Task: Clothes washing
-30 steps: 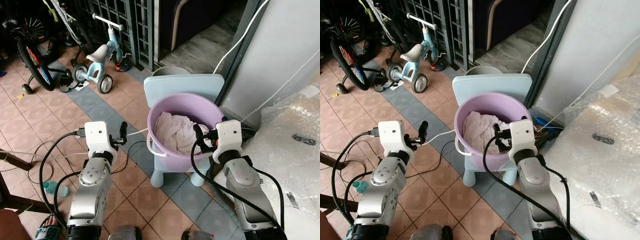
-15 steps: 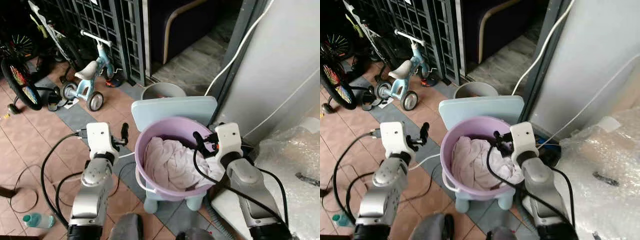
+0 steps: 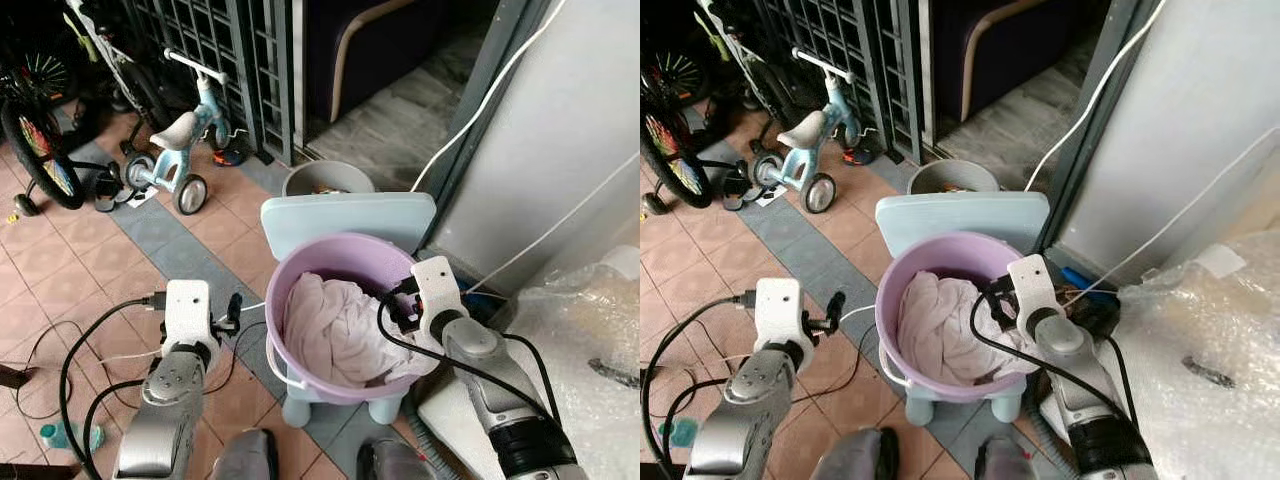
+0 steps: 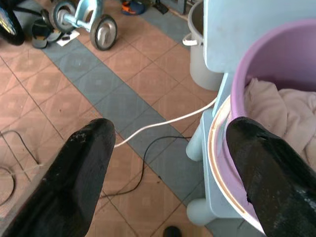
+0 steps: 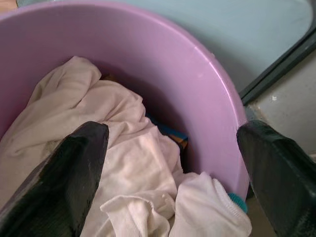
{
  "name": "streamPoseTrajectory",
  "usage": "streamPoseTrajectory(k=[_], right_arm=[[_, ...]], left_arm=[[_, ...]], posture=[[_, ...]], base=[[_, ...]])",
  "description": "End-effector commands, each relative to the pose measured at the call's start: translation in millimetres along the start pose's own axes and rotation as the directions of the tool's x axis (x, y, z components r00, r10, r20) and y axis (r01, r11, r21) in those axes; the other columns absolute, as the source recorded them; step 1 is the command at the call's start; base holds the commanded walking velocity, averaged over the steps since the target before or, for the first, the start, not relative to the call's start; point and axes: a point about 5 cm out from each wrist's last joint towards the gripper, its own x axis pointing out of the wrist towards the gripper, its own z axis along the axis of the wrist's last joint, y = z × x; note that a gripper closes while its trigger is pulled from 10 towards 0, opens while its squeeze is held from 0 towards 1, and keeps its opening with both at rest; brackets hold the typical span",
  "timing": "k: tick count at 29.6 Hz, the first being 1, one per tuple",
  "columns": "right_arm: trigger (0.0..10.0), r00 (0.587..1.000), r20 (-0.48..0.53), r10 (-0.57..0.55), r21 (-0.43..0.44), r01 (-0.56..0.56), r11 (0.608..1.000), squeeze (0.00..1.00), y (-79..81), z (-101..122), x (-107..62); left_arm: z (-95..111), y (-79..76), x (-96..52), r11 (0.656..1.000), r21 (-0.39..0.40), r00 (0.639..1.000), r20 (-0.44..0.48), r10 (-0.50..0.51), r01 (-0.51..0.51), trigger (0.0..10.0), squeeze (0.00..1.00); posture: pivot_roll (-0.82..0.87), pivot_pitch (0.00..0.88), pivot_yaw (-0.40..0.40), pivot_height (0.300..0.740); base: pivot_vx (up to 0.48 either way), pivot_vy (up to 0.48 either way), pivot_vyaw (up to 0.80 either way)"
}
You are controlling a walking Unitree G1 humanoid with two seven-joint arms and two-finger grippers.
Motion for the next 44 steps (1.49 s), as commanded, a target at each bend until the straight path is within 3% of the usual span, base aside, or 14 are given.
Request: streamPoseTrajectory(k=[1,3,5,7,9,12,19,25,26,27,28,32,36,44], right_arm=[[10.0,0.995,-0.093,0.024,0.021,-0.022,1.0,0.0,0.0,-15,4.9],[10.0,0.986,-0.159,0.046,0.037,-0.041,0.998,0.0,2.1,-22,11.6],[10.0,0.982,-0.175,0.066,0.043,-0.059,0.997,0.0,4.8,-24,14.6],[10.0,0.979,-0.19,0.077,0.057,-0.067,0.996,0.0,7.4,-24,18.2],[10.0,0.975,-0.196,0.106,0.048,-0.098,0.994,0.0,14.5,-23,23.8],[10.0,0.972,-0.194,0.135,0.034,-0.13,0.991,0.0,23.0,-20,30.0],[10.0,0.97,-0.201,0.136,-0.012,-0.141,0.99,0.0,36.6,-21,36.6],[10.0,0.973,-0.213,-0.09,-0.225,0.041,0.973,0.0,32.8,-30,42.3],[10.0,0.973,-0.213,-0.09,-0.225,0.041,0.973,0.0,32.8,-30,42.3],[8.1,0.966,-0.24,-0.098,-0.197,0.05,0.979,0.0,35.8,-36,41.8],[0.0,0.958,-0.275,-0.083,-0.156,0.041,0.987,0.0,41.8,-43,40.9],[0.0,0.95,-0.311,-0.032,-0.078,0.008,0.997,0.0,60.1,-48,40.7],[0.0,0.954,-0.298,0.023,-0.082,-0.05,0.995,0.0,73.8,-45,42.6],[0.0,0.959,-0.281,0.043,-0.006,-0.046,0.999,0.0,69.7,-39,45.5]], left_arm=[[-1,0.7,-8.9,1.0,0.0,1.0,-0.019,-0.001,0.001,10.0,0.0],[-4,0.2,-19.6,0.999,0.043,0.999,-0.042,0.012,-0.01,10.0,0.0],[-3,-1.4,-25.3,0.999,0.035,1.0,-0.029,-0.009,0.01,10.0,0.0],[7,-4.5,-31.2,0.989,0.12,0.994,0.057,-0.097,0.09,10.0,0.0],[16,-7.5,-35.8,0.975,0.211,0.989,0.116,-0.097,0.071,10.0,0.0],[21,-11.2,-38.3,0.982,0.173,0.988,0.114,-0.102,0.081,10.0,0.0],[26,-12.9,-53.1,0.98,0.175,0.987,0.11,-0.119,0.098,10.0,0.0],[24,-14.0,-65.1,0.982,0.167,0.989,0.094,-0.111,0.094,10.0,0.0],[24,-14.0,-65.1,0.982,0.167,0.989,0.094,-0.111,0.094,10.0,0.0],[24,-15.0,-66.8,0.982,0.164,0.99,0.089,-0.108,0.092,10.0,0.0],[24,-15.8,-67.7,0.983,0.16,0.991,0.088,-0.104,0.089,10.0,0.0],[24,-16.9,-69.5,0.984,0.155,0.991,0.084,-0.102,0.089,10.0,0.0],[24,-16.2,-68.5,0.986,0.147,0.992,0.08,-0.094,0.081,10.0,0.0],[27,-17.8,-66.3,0.988,0.141,0.993,0.088,-0.082,0.069,10.0,0.0]], posture=[[0.14,0.203,-0.017,0.74],[0.16,0.232,-0.033,0.74],[0.17,0.243,-0.038,0.74],[0.18,0.252,-0.041,0.74],[0.19,0.292,-0.046,0.74],[0.2,0.328,-0.043,0.74],[0.22,0.403,-0.048,0.74],[0.22,0.438,-0.064,0.74],[0.22,0.438,-0.064,0.74],[0.22,0.445,-0.068,0.74],[0.22,0.45,-0.07,0.74],[0.22,0.453,-0.077,0.74],[0.22,0.455,-0.079,0.74],[0.22,0.464,-0.095,0.74]], base=[[0.0,0.0,0.0],[0.0,0.0,0.0],[0.0,0.0,0.0],[0.0,0.0,0.0],[0.0,0.0,0.0],[0.0,0.0,0.0],[0.0,0.0,0.0],[0.0,0.0,0.0],[0.0,0.0,0.0],[0.0,0.0,0.0],[0.0,0.0,0.0],[0.0,0.0,0.0],[0.0,0.0,0.0],[0.0,0.0,0.0]])
